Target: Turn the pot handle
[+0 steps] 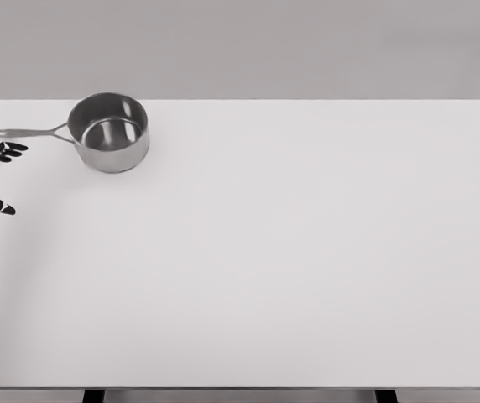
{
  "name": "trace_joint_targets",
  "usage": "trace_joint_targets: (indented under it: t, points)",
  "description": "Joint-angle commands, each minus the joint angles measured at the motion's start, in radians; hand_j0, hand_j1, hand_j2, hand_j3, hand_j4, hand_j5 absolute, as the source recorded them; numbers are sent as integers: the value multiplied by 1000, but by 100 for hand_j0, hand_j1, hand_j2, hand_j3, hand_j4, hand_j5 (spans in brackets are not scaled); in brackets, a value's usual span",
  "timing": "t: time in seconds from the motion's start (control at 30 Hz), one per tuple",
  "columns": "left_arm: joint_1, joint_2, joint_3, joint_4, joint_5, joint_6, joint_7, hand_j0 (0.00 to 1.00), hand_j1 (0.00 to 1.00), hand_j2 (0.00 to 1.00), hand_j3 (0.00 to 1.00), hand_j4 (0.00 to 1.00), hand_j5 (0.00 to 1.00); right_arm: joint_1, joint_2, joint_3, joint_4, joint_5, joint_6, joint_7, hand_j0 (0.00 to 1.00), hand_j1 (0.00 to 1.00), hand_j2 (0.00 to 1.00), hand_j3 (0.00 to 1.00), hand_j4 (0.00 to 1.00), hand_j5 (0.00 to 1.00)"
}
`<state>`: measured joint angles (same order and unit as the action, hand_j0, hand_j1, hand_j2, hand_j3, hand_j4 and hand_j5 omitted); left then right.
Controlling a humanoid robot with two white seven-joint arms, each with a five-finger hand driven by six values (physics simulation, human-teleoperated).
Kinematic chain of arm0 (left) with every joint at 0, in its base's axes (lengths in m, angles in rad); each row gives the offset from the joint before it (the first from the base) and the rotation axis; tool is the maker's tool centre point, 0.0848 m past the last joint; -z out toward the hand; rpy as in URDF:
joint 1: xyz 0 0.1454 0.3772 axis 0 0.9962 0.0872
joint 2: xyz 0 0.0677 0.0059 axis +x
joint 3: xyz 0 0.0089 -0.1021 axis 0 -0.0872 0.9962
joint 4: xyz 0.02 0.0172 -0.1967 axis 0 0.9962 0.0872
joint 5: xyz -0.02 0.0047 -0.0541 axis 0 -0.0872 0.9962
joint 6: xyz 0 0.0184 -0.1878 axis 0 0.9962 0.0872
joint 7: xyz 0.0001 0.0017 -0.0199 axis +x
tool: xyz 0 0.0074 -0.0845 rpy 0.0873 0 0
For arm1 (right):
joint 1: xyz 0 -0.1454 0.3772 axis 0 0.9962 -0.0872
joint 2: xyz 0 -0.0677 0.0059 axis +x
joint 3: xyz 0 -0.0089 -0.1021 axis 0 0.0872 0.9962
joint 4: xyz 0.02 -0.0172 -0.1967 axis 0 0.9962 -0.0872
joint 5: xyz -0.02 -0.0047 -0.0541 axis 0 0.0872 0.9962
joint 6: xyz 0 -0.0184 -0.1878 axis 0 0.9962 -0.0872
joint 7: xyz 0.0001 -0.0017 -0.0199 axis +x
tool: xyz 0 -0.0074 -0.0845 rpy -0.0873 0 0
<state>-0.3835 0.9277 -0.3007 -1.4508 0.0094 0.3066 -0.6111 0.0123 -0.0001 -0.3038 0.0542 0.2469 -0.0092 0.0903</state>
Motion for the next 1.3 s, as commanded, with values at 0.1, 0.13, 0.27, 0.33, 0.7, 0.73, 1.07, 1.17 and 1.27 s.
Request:
trace_joint_targets:
  t: [0.1,0.13,0.27,0.33,0.7,0.73,1.07,1.17,1.27]
  points:
    - [3,2,0,-3,-2,-1,0,100,100,100,100,100,100,0,0,0,1,0,0,0,100,100,100,100,100,100]
    - [3,2,0,-3,-2,-1,0,100,100,100,100,100,100,0,0,0,0,0,0,0,100,100,100,100,100,100]
    - [5,2,0,-3,-2,-1,0,100,100,100,100,100,100,0,0,0,1,0,0,0,100,100,100,100,100,100]
    - [3,3,2,-3,-3,-1,0,100,100,100,100,100,100,0,0,0,0,0,0,0,100,100,100,100,100,100]
    - [55,30,118,-141,44,-53,0,100,100,100,100,100,100,0,0,0,1,0,0,0,100,100,100,100,100,100]
    - [67,36,138,-149,56,-63,0,100,100,100,100,100,100,0,0,0,1,0,0,0,100,100,100,100,100,100]
    - [205,-119,364,-241,190,-917,0,100,100,100,100,100,100,0,0,0,1,0,0,0,100,100,100,100,100,100]
    - [334,-156,359,-306,167,-917,0,100,100,100,100,100,100,0,0,0,1,0,0,0,100,100,100,100,100,100]
    - [342,-173,351,-319,115,-917,0,100,100,100,100,100,100,0,0,0,1,0,0,0,100,100,100,100,100,100]
